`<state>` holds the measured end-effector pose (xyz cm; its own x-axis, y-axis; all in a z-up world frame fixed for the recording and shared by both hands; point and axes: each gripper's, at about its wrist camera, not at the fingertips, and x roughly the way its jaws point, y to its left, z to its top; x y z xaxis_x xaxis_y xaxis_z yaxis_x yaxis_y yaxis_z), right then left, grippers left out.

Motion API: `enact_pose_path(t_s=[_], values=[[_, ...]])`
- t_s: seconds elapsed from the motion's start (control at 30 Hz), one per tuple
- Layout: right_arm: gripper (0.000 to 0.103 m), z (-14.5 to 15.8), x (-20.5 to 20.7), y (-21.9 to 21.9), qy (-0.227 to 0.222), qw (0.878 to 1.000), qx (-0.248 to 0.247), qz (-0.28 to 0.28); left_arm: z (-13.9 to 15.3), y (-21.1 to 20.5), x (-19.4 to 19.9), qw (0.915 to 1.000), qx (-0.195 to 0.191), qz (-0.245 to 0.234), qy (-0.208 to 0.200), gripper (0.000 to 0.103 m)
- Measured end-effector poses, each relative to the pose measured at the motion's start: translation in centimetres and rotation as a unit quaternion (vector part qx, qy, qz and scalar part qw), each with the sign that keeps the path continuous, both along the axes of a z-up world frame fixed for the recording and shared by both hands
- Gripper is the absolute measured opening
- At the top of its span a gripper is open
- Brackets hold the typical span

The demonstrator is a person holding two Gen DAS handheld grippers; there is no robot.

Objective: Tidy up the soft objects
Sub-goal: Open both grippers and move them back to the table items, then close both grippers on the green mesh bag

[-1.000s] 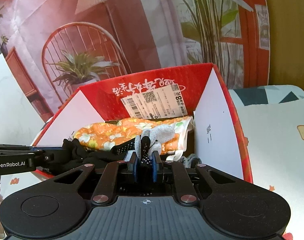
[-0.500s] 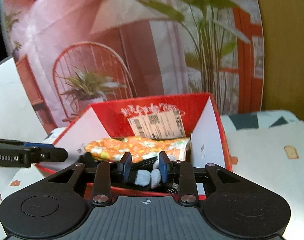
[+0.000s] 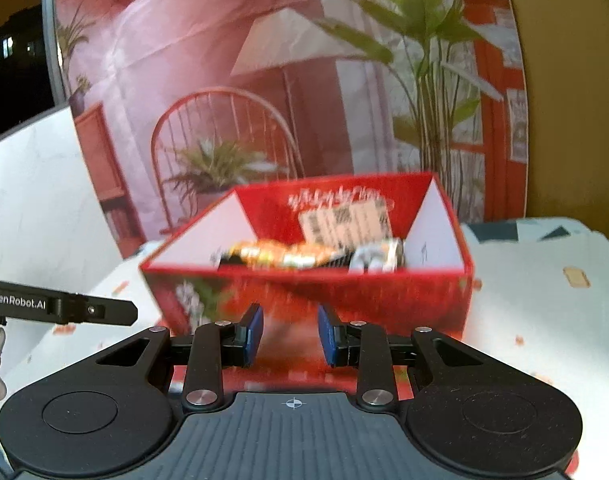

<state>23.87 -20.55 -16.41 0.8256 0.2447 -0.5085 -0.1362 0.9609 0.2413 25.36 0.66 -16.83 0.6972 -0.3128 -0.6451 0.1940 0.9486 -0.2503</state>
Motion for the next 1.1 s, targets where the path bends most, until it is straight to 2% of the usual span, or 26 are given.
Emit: enact_pose_path(t_s=[0.2, 0.3, 0.4, 0.47, 0.57, 0.7, 0.77, 0.87, 0.9, 1.03, 1.1], values=[[0.028, -1.5, -2.4, 0.2, 0.024, 1.0, 0.007, 0.005, -1.6, 0.4, -2.1, 0.9998, -0.012, 0.011, 0.014, 0.049], [0.033, -2.1, -3.3, 0.1, 0.033, 0.999, 0.005, 0.012, -2.2, 0.3, -3.3, 0.9996, -0.022, 0.009, 0.016, 0.049], [0.042, -2.9, -4.3, 0.2, 0.048, 0.998, 0.01, 0.025, -3.0, 0.0, -4.2, 0.9993, -0.032, 0.0, 0.021, 0.049], [0.055, -3.6, -5.0, 0.4, 0.058, 0.998, 0.005, 0.033, -3.4, -0.2, -4.7, 0.9991, -0.034, -0.005, 0.023, 0.049], [0.068, -4.5, -6.0, 1.2, 0.063, 0.997, -0.015, 0.048, -3.9, -0.7, -4.9, 0.9991, -0.03, -0.013, 0.028, 0.049], [0.072, -5.1, -6.4, 2.6, 0.065, 0.994, -0.063, 0.057, -4.1, -1.3, -5.3, 0.999, -0.023, -0.026, 0.027, 0.049], [0.083, -5.3, -6.4, 2.8, 0.064, 0.994, -0.064, 0.056, -4.2, -1.5, -5.5, 0.9991, -0.017, -0.03, 0.025, 0.049], [0.092, -5.5, -6.4, 2.8, 0.068, 0.995, -0.052, 0.055, -4.4, -1.2, -5.7, 0.999, -0.017, -0.031, 0.027, 0.049], [0.091, -5.6, -6.4, 2.8, 0.069, 0.995, -0.052, 0.057, -4.4, -1.0, -5.8, 0.9989, -0.019, -0.03, 0.03, 0.048], [0.072, -6.2, -6.4, 2.9, 0.078, 0.993, -0.053, 0.069, -4.7, -0.9, -5.7, 0.9986, -0.023, -0.029, 0.037, 0.047], [0.068, -6.5, -6.4, 2.9, 0.082, 0.993, -0.052, 0.068, -4.7, -1.0, -5.7, 0.9985, -0.022, -0.034, 0.038, 0.047]])
